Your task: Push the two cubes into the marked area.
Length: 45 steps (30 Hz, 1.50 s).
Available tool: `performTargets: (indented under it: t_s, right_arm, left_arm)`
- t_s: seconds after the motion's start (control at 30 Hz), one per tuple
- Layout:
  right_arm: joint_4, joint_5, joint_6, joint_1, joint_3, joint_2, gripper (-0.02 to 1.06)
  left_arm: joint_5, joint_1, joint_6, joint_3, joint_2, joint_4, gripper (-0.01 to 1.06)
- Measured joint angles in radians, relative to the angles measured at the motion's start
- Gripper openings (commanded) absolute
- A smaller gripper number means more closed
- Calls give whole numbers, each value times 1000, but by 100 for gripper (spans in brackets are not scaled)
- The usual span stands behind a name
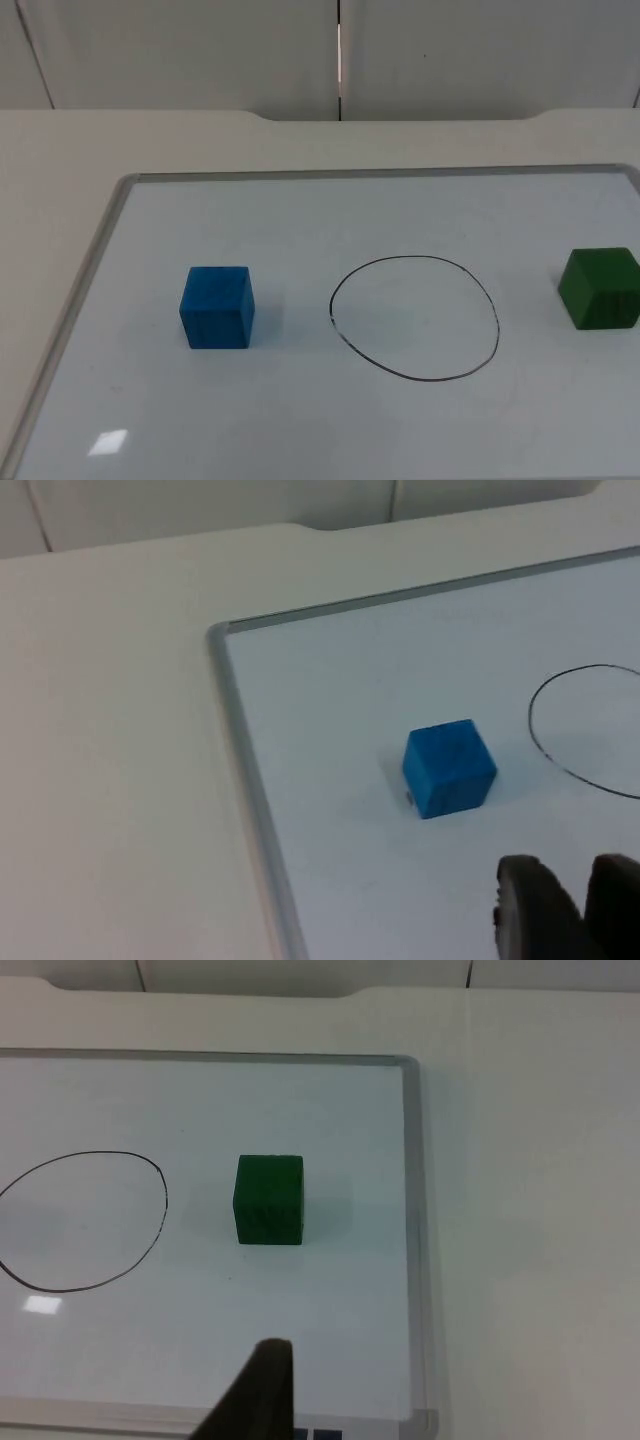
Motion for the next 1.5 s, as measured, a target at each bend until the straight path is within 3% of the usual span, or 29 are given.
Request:
performTargets:
  t_s: [0.9, 0.97, 1.03, 1.1, 1.2, 1.5]
  right_arm:
    - [4, 0, 0, 0, 0, 0, 105]
    - [4, 0, 0, 0, 0, 0, 105]
    - [4, 0, 0, 0, 0, 0, 105]
    - [4, 0, 0, 0, 0, 0, 105]
    - [4, 0, 0, 0, 0, 0, 105]
    - [4, 0, 0, 0, 0, 0, 105]
  left_arm:
    - [-317, 0, 80, 0, 375, -228, 12]
    - [-333, 0, 87, 0, 415, -241, 10]
    - [-340, 0, 92, 0, 434, -243, 0]
    - [-365, 0, 101, 0, 484, -254, 0]
    - [-388, 0, 138, 0, 537, -295, 0]
    - [-461, -5, 421, 0, 765, -568, 0]
